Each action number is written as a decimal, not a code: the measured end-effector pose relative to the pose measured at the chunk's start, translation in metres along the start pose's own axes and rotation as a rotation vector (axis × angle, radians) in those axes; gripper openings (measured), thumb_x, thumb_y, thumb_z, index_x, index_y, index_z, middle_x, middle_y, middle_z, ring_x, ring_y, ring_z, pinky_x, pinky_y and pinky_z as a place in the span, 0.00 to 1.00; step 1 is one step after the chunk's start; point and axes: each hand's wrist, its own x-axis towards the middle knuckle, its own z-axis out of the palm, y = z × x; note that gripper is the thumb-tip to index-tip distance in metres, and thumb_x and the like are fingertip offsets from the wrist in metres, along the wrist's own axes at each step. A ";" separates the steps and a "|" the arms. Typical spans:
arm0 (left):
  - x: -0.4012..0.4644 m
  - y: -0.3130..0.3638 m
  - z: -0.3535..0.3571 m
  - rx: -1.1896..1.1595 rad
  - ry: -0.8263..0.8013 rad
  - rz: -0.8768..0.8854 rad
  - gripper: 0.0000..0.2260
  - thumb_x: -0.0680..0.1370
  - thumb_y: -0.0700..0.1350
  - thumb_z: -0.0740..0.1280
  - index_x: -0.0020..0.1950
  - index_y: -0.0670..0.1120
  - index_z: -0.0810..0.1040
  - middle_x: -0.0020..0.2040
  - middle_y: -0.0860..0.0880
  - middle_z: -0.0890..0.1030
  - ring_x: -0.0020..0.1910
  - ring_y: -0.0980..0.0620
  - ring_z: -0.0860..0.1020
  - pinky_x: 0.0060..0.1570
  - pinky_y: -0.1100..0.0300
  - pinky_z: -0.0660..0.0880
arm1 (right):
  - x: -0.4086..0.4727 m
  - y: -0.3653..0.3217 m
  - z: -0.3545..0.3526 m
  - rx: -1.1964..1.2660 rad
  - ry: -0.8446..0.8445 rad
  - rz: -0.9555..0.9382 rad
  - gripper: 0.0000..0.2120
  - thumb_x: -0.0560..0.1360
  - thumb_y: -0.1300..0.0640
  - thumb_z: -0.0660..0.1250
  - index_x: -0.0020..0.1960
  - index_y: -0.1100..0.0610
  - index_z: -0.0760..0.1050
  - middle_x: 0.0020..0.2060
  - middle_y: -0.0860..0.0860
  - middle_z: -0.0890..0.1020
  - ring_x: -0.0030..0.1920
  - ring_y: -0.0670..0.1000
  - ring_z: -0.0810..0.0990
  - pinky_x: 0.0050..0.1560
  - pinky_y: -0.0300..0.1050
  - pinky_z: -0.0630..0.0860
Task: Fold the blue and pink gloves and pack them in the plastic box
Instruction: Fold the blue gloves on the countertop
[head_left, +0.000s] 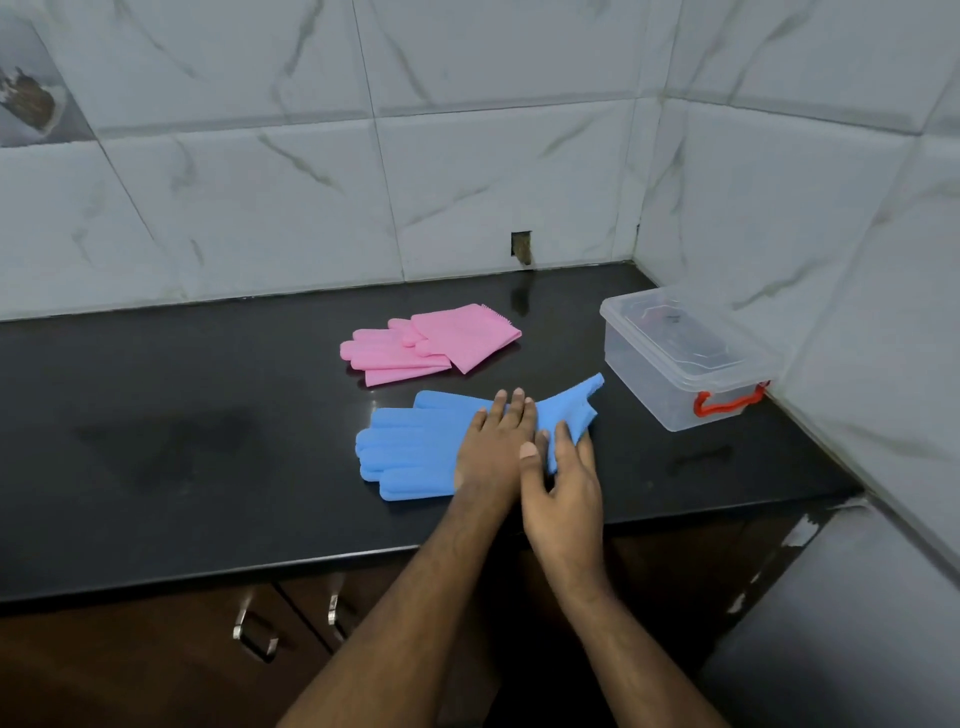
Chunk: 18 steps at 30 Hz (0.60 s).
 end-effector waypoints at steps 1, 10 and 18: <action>0.002 0.000 0.001 -0.003 -0.013 0.002 0.26 0.87 0.53 0.46 0.84 0.46 0.48 0.85 0.48 0.47 0.84 0.48 0.44 0.81 0.49 0.46 | -0.001 -0.001 0.001 -0.011 -0.006 -0.025 0.26 0.83 0.48 0.63 0.78 0.58 0.66 0.80 0.49 0.60 0.76 0.43 0.63 0.73 0.32 0.61; -0.019 -0.036 -0.044 -1.561 0.416 -0.264 0.14 0.85 0.49 0.62 0.63 0.42 0.81 0.57 0.50 0.84 0.60 0.51 0.80 0.63 0.55 0.76 | -0.002 -0.021 0.003 -0.065 -0.292 -0.348 0.32 0.81 0.38 0.57 0.80 0.52 0.61 0.81 0.45 0.56 0.80 0.43 0.56 0.78 0.50 0.60; -0.058 -0.057 -0.061 -1.799 0.000 -0.533 0.28 0.74 0.70 0.67 0.54 0.47 0.85 0.49 0.43 0.88 0.48 0.47 0.88 0.42 0.52 0.85 | -0.003 -0.026 0.021 -0.423 -0.508 -0.462 0.35 0.80 0.31 0.46 0.79 0.50 0.63 0.82 0.39 0.49 0.81 0.43 0.45 0.79 0.48 0.41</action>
